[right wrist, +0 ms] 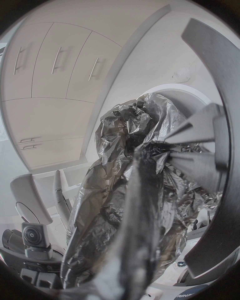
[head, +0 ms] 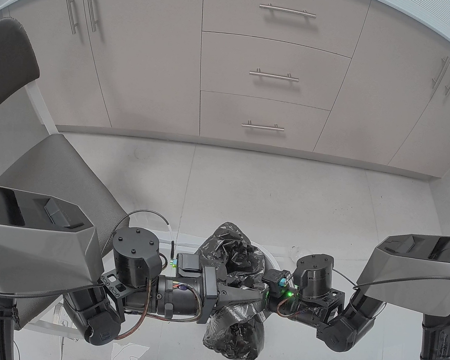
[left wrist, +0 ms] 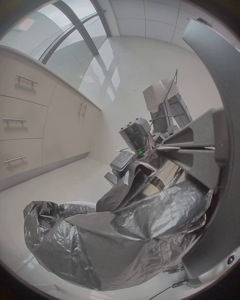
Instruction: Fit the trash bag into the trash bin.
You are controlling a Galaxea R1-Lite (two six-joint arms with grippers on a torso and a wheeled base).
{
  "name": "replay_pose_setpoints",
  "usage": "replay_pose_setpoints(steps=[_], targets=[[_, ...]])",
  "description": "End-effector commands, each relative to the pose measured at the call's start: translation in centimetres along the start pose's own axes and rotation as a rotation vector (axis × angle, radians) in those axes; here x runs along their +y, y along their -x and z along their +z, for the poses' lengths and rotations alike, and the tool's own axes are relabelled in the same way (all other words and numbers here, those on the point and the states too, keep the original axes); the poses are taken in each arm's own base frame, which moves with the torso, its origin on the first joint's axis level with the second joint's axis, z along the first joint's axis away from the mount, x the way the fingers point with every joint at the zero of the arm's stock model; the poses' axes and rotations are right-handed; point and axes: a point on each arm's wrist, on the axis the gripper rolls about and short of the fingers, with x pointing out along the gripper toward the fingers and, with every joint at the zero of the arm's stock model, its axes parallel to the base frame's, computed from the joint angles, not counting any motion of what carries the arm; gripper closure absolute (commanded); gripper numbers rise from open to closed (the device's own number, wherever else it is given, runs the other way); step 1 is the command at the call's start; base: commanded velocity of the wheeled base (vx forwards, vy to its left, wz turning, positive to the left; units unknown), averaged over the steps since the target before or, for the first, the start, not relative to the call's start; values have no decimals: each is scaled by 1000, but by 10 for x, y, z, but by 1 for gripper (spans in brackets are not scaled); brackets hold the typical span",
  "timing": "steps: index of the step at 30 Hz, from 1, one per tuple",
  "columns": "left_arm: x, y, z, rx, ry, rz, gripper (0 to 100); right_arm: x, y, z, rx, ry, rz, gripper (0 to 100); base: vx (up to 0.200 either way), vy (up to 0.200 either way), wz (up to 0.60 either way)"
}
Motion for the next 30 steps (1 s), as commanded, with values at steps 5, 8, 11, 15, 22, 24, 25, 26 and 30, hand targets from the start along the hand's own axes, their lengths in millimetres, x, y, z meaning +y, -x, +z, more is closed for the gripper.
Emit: replay_pose_setpoints(steps=[5, 8, 11, 15, 22, 24, 25, 26, 30], targets=[[1, 0, 0, 0, 2, 2, 100, 1, 7, 1, -5, -18, 0, 100, 0, 0, 0], [0, 0, 0, 0, 1, 1, 100, -2, 20, 5, -4, -31, -9, 100, 0, 0, 0], [1, 0, 0, 0, 2, 2, 100, -5, 38, 7, 2, -46, -21, 100, 0, 0, 0], [1, -1, 0, -10, -54, 6, 100, -15, 63, 8, 6, -75, -55, 100, 0, 0, 0], [8, -1, 4, -88, -204, 47, 100, -20, 76, 4, -31, -120, -91, 100, 0, 0, 0], [13, 3, 11, -110, -230, 60, 100, -19, 77, 2, -36, -121, -94, 100, 0, 0, 0], [14, 5, 13, -117, -239, 63, 100, -19, 77, 2, -37, -123, -94, 100, 0, 0, 0], [18, 8, 18, -132, -264, 74, 100, -21, 77, 1, -39, -127, -99, 100, 0, 0, 0], [25, 15, 26, -153, -382, 106, 100, -23, 77, -1, -38, -140, -107, 100, 0, 0, 0]])
